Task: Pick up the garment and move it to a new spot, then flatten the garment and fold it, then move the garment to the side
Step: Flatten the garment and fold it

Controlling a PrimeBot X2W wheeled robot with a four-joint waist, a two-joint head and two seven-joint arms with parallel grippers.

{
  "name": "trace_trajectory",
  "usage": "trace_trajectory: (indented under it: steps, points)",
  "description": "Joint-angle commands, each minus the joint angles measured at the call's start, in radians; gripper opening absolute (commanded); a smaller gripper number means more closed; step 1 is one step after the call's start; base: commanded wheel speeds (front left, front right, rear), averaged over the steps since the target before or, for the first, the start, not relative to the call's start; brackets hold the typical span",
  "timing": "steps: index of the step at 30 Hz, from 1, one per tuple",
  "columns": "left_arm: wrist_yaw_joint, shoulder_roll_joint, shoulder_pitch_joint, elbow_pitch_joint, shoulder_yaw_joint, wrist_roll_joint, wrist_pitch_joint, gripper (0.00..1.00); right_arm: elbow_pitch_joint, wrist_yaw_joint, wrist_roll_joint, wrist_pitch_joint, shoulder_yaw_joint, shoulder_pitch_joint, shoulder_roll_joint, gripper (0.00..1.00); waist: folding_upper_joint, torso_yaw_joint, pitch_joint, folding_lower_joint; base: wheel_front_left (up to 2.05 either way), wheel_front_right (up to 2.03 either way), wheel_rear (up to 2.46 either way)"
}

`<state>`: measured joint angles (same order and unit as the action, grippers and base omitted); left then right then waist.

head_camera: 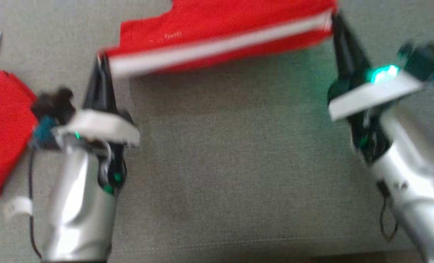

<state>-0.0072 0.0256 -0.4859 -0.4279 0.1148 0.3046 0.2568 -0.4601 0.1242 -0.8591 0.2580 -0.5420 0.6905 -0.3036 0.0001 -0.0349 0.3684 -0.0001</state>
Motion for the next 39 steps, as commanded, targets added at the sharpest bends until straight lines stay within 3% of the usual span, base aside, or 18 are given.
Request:
trace_trajectory:
  steps: [1, 14, 21, 27, 32, 39]
  points:
    - [0.012, 0.025, 0.014, 0.042, -0.02, 0.007, 0.005, 0.0, 0.043, 0.007, -0.014, 0.004, -0.015, -0.038, -0.012, 0.0, -0.0001, -0.005, -0.045, 0.0001, 0.0, 0.0, 0.0]
    - [0.056, 0.025, 0.324, 0.094, -0.001, 0.08, 0.005, 0.0, 0.113, 0.007, -0.1, 0.004, -0.088, -0.377, -0.006, 0.0, -0.0001, 0.003, -0.232, 0.0001, 0.0, 0.0, 0.0]
    - [0.047, 0.025, 0.469, 0.106, -0.008, 0.074, 0.005, 0.0, 0.124, 0.007, -0.148, 0.004, -0.154, -0.512, -0.032, 0.0, -0.0001, -0.013, -0.314, 0.0001, 0.0, 0.0, 0.0]
    - [0.04, 0.025, 0.544, 0.133, -0.01, 0.071, 0.005, 0.0, 0.153, 0.007, -0.202, 0.004, -0.186, -0.584, -0.063, 0.0, -0.0001, -0.029, -0.322, 0.0001, 0.0, 0.0, 0.0]
    - [0.015, 0.025, 0.476, 0.184, -0.009, 0.017, 0.005, 0.0, 0.193, 0.007, -0.22, 0.004, -0.097, -0.571, -0.064, 0.0, -0.0001, -0.048, -0.263, 0.0001, 0.0, 0.0, 0.0]
    - [-0.047, 0.043, 0.187, 0.113, -0.001, -0.106, 0.005, 0.0, 0.207, 0.007, -0.162, 0.004, -0.003, -0.457, 0.026, 0.0, -0.0001, -0.086, -0.142, 0.0001, 0.0, 0.0, 0.0]
